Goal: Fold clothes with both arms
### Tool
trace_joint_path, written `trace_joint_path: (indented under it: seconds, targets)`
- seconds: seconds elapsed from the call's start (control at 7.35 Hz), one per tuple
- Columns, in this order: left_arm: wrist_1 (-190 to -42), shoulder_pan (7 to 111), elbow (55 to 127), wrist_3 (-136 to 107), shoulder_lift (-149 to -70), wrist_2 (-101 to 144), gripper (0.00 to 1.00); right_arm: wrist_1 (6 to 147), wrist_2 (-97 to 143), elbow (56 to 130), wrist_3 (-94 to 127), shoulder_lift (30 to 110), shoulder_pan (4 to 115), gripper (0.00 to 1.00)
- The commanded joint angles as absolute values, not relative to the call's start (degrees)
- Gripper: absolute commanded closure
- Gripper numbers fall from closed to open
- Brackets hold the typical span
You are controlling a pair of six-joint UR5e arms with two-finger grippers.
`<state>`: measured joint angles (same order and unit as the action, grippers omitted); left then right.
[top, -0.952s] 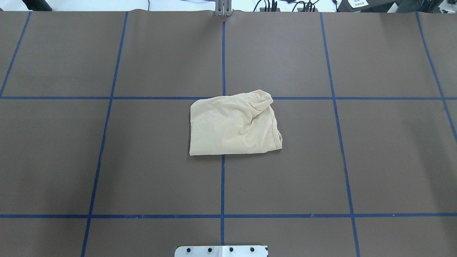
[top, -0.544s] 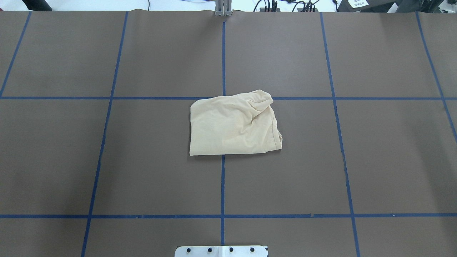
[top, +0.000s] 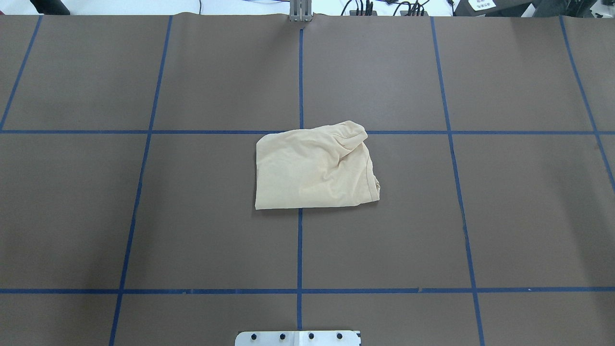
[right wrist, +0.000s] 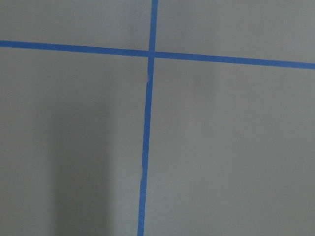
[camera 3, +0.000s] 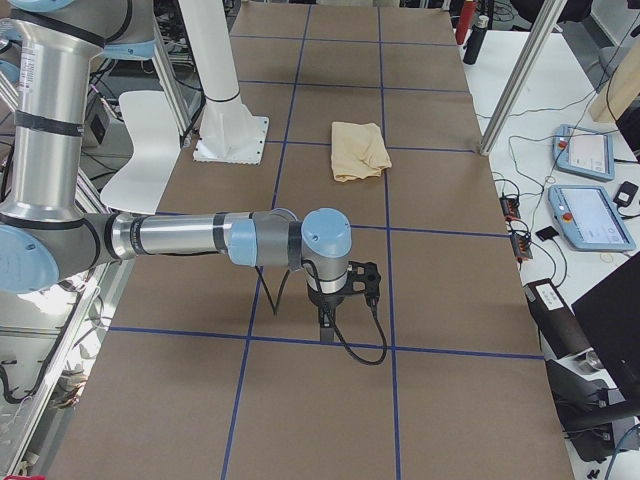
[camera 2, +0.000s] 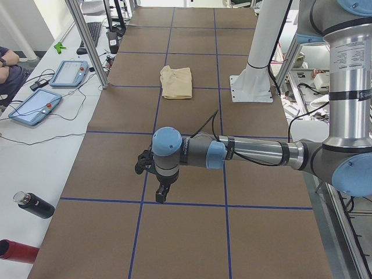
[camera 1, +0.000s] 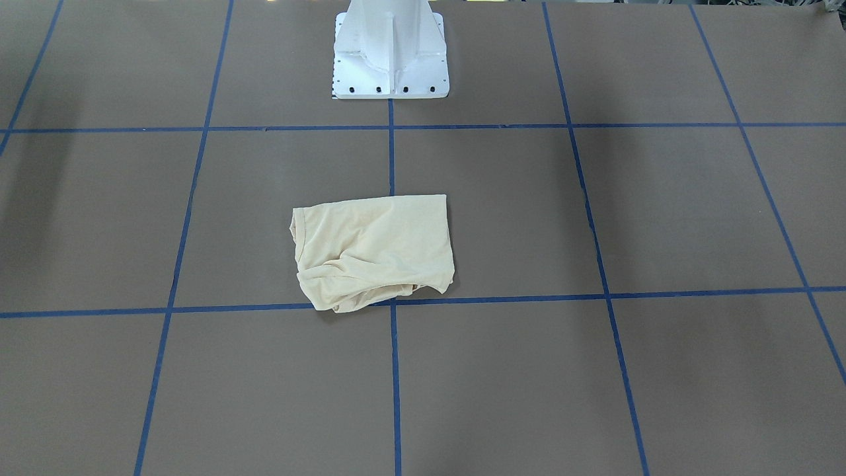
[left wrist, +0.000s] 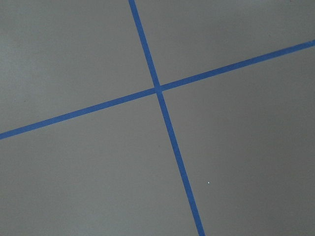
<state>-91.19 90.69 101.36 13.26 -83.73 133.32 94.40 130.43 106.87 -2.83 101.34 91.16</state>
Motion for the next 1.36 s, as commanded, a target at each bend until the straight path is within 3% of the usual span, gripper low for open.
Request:
trace_joint_path:
  seconds: [0.0,1.22]
  targets:
    - [-91.3,90.6,102.0,13.3,-83.7,133.2,0.00,94.4,130.4,106.9,-2.8,101.3,91.1,0.00]
    - [-91.3,90.7,102.6,13.3,-83.6,133.2,0.00,94.5,131.7,106.7,-2.7,101.5,91.1,0.00]
